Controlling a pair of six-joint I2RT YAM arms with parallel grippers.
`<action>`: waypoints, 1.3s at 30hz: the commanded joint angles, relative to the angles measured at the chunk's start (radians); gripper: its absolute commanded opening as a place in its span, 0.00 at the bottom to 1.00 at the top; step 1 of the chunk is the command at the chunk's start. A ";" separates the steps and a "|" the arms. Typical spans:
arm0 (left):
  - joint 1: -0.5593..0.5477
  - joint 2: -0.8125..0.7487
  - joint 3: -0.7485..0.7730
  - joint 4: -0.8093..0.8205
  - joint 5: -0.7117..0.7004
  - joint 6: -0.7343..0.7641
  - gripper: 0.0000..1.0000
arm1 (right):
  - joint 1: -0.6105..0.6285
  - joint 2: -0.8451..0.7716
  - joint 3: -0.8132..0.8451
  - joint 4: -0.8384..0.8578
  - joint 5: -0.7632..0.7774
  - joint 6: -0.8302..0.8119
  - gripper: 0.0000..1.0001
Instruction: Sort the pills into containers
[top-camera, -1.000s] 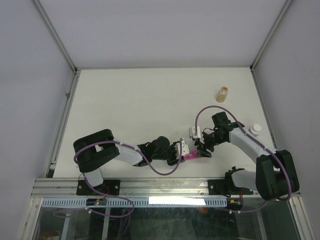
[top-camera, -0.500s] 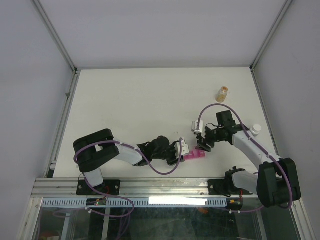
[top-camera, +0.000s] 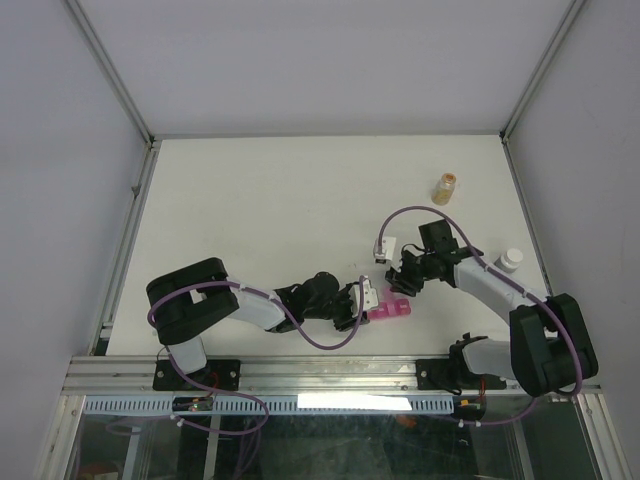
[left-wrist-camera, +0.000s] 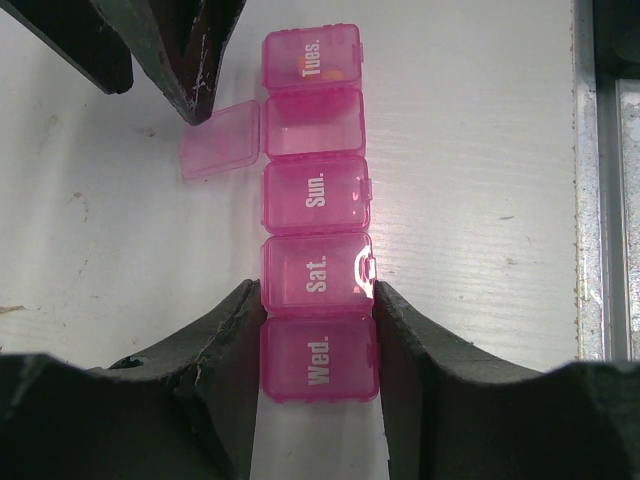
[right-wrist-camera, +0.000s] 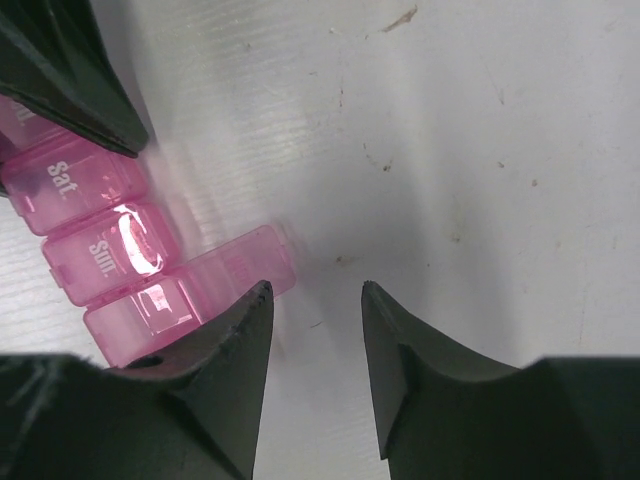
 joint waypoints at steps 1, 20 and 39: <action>0.004 -0.012 0.019 0.018 0.020 0.007 0.22 | 0.019 0.019 0.005 0.055 0.072 0.036 0.43; 0.034 -0.040 0.021 -0.042 -0.010 0.012 0.24 | -0.066 -0.074 0.074 -0.030 -0.080 0.110 0.56; 0.115 -0.159 0.029 -0.282 -0.111 0.012 0.26 | -0.336 -0.184 0.140 -0.188 -0.256 0.075 0.65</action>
